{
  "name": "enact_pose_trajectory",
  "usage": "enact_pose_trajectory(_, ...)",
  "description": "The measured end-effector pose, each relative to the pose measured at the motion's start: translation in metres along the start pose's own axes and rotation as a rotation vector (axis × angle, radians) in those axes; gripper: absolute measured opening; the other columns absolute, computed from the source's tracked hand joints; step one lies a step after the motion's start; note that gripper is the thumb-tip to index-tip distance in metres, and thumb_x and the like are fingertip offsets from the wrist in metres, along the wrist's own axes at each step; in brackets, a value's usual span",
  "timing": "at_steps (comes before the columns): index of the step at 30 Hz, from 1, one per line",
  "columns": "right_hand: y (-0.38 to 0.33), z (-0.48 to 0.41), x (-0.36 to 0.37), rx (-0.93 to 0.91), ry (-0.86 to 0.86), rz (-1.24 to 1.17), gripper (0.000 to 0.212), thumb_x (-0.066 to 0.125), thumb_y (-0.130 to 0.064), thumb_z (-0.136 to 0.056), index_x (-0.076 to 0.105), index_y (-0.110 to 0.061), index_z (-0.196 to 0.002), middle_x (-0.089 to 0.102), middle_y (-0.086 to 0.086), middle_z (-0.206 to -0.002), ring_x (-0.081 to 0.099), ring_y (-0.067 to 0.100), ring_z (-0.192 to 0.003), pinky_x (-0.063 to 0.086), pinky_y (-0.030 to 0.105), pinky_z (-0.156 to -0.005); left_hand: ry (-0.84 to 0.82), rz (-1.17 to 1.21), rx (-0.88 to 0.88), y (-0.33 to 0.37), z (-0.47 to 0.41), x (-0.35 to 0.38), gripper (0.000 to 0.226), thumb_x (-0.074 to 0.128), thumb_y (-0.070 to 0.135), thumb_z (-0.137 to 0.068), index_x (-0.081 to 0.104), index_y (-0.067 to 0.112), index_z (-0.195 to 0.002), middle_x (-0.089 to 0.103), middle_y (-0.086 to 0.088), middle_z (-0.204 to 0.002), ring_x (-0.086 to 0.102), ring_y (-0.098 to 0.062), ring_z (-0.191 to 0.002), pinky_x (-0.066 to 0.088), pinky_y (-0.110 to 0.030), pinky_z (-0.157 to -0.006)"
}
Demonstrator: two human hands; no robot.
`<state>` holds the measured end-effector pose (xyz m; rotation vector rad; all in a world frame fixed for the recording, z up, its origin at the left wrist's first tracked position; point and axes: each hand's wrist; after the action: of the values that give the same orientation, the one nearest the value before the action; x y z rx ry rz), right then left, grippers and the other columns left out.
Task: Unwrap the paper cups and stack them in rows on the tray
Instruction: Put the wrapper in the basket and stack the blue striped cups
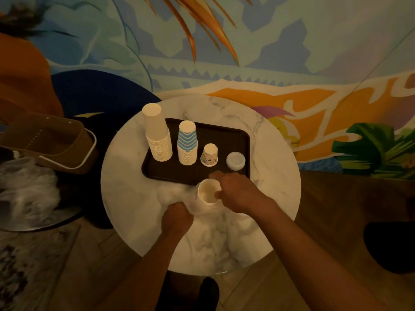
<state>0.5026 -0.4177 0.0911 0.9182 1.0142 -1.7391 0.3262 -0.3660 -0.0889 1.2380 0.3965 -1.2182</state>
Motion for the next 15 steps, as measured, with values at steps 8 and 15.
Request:
enact_pose_trajectory(8, -0.009, -0.001, -0.005, -0.059, -0.025, -0.036, 0.073, 0.075, -0.032, -0.089, 0.039, -0.027, -0.152, 0.055, 0.007, -0.144, 0.056, 0.029, -0.127, 0.051, 0.044, -0.100, -0.188, 0.538, -0.067, 0.012, 0.003, -0.023, 0.089, 0.085, 0.031, -0.076, 0.039, 0.012, -0.149, 0.052, 0.001, -0.136, 0.053, -0.020, -0.126, 0.047, -0.015, -0.095)
enact_pose_trajectory(15, -0.010, -0.019, 0.012, 0.011, -0.011, -0.148, 0.054, 0.080, -0.021, -0.083, 0.059, -0.022, -0.133, 0.060, 0.002, -0.134, 0.059, 0.025, -0.121, 0.054, 0.037, -0.094, -0.190, 0.444, 0.124, 0.018, 0.019, -0.028, 0.118, 0.098, 0.015, -0.059, 0.030, 0.033, -0.154, 0.046, 0.009, -0.145, 0.049, -0.012, -0.131, 0.041, -0.023, -0.102)
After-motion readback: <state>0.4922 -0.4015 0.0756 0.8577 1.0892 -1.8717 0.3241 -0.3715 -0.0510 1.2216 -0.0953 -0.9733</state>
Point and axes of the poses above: each hand's wrist, its own z-axis away from the middle knuckle, its own x-axis out of the palm, y = z × x
